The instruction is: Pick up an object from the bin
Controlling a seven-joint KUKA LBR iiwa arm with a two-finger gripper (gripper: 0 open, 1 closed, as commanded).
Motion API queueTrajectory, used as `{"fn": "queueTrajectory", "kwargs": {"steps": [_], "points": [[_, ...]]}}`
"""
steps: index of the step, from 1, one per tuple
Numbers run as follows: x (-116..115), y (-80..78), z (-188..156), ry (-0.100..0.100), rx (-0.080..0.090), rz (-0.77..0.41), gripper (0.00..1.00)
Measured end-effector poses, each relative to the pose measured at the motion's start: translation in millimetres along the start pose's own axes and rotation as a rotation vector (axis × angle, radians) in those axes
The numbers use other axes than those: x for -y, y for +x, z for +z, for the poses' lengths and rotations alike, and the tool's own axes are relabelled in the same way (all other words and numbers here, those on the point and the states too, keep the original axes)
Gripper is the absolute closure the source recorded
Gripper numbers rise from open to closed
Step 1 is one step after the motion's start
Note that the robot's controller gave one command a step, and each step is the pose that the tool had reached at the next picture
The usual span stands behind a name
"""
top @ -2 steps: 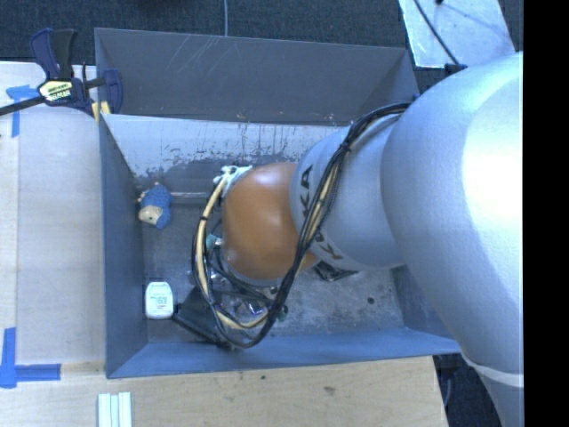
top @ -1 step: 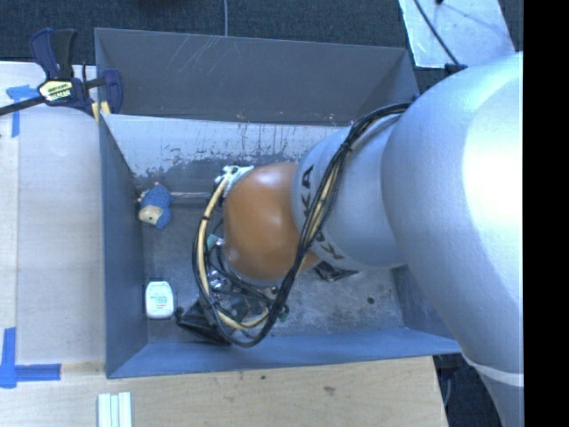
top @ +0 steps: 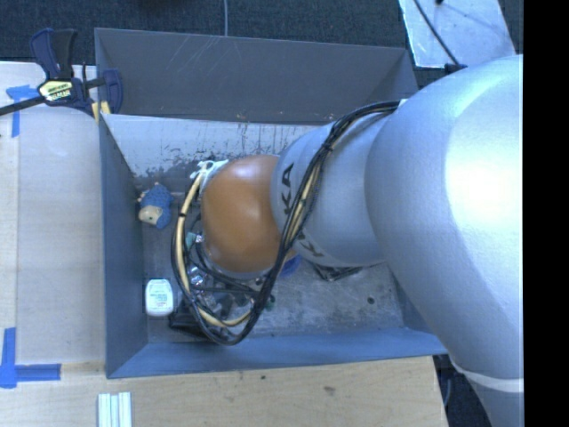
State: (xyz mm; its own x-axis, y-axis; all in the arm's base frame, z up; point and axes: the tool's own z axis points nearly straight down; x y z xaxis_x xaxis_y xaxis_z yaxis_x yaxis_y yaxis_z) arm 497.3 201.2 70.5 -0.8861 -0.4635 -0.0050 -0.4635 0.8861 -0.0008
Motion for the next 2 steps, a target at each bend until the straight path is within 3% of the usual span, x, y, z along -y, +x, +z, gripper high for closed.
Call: {"fn": "queueTrajectory", "kwargs": {"steps": [1,2], "points": [[42,-25.5,-189,0.002,0.008,-0.002,1.00],[56,-62.4,-96,-0.001,-0.007,0.178,1.00]]}}
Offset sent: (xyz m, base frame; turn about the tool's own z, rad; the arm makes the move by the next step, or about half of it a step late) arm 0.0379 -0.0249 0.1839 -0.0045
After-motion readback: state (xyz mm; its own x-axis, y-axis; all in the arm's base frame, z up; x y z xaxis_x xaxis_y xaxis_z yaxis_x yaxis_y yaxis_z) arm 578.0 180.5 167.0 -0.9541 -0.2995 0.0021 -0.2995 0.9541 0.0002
